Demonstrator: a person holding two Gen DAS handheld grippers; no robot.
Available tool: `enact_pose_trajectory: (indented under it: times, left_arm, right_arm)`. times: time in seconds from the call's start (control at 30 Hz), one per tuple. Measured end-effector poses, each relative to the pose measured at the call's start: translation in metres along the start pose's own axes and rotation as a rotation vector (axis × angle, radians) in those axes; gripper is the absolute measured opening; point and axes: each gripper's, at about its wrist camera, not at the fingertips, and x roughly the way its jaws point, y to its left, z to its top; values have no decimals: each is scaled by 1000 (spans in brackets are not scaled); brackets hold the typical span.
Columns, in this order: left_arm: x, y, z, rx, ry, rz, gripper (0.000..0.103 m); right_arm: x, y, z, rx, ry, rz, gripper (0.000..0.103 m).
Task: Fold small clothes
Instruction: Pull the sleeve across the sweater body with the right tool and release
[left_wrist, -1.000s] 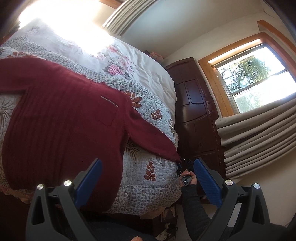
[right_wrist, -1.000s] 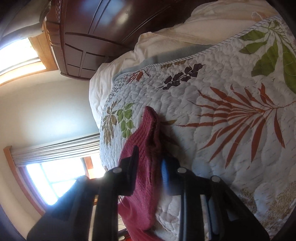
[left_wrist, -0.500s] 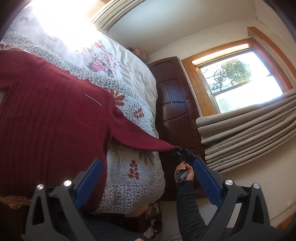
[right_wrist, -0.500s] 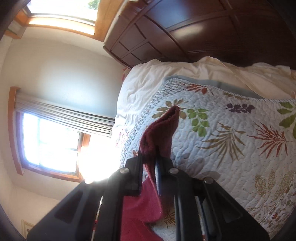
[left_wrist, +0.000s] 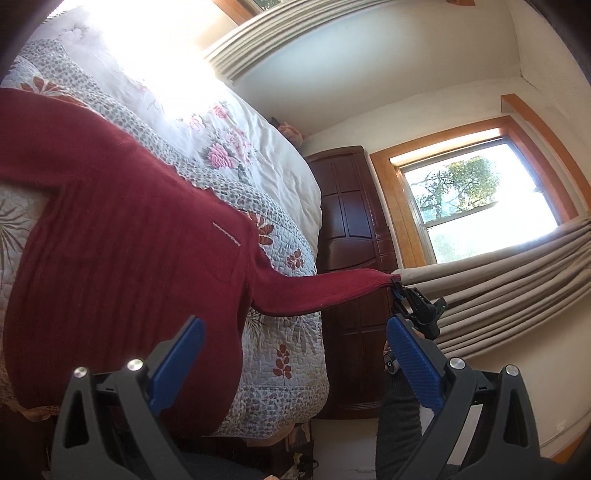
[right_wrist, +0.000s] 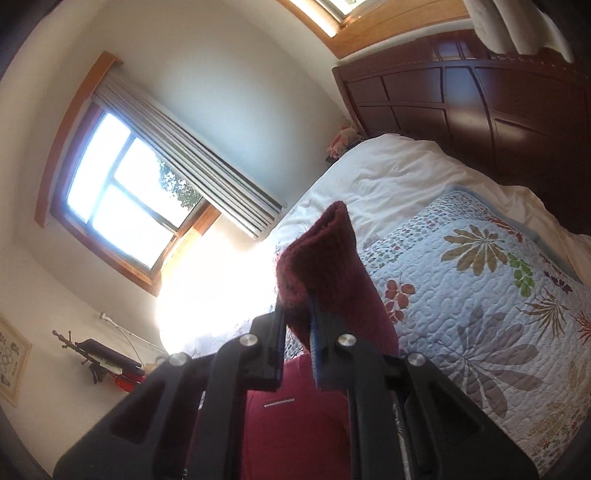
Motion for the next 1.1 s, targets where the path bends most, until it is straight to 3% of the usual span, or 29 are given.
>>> enact_pose_trajectory:
  times: [0.37,0.63,0.8,0.93,1.03,1.1]
  left_arm:
    - [-30,61,48,-85,-82,-49,99]
    - [-22,93,88,-101,-70,-31,99]
    - [7,114,107,-99,-11,4,99]
    - [47,133,117,-121,65,32,99]
    - [83,149,120,-182,135,14,99]
    - [111,156,123,-229,193,-23,99]
  right_arm:
    - [81,121,-80,-218,173,4,10]
    - [177,183,-188,-373,380,-25,10]
    - [235,193,-267,-472,523,-77,10]
    - [254,193,-314,-536,618,-101,27]
    - [240,189,-323,-545,624,-92,48]
    - [223,181,-322,-529,619,-88,52]
